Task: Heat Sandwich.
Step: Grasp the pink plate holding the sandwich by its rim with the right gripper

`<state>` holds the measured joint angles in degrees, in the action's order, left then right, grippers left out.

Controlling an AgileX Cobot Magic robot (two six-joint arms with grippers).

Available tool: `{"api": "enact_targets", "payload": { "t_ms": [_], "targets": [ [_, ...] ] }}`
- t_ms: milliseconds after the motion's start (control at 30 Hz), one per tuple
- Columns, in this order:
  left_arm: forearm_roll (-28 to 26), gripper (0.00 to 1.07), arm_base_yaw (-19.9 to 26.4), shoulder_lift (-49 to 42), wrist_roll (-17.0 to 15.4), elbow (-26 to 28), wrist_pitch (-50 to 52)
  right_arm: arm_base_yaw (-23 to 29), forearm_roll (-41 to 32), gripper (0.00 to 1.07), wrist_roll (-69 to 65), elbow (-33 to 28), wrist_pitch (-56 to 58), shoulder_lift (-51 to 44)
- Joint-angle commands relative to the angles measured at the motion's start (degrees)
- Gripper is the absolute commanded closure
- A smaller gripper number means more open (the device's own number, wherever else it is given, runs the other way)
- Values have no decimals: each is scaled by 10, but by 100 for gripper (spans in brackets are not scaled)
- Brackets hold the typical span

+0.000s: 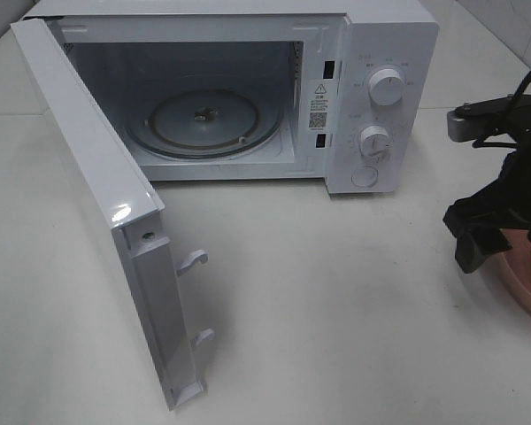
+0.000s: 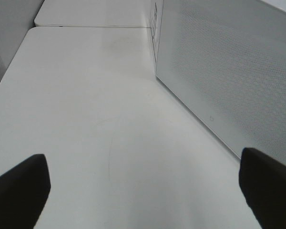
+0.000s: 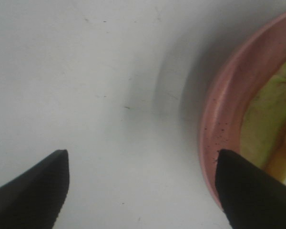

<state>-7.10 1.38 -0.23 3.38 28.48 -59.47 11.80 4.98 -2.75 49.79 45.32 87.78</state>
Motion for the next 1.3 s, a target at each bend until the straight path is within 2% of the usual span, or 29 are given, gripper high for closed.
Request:
{"api": "enact_targets", "payload": {
  "t_ms": [33,267,467,1300],
  "targets": [
    [-1,3,2,-17,0,-1,2,-17,19,19,6,2,9,-2],
    [-1,3,2,-17,0,-1,2,-63,24,21,7,2,-9,-2],
    [-1,3,2,-17,0,-1,2,-78,23,23,7,2,-39,13],
    [-1,3,2,-17,0,-1,2,-78,23,29,-6,2,-124,154]
  ]
}}
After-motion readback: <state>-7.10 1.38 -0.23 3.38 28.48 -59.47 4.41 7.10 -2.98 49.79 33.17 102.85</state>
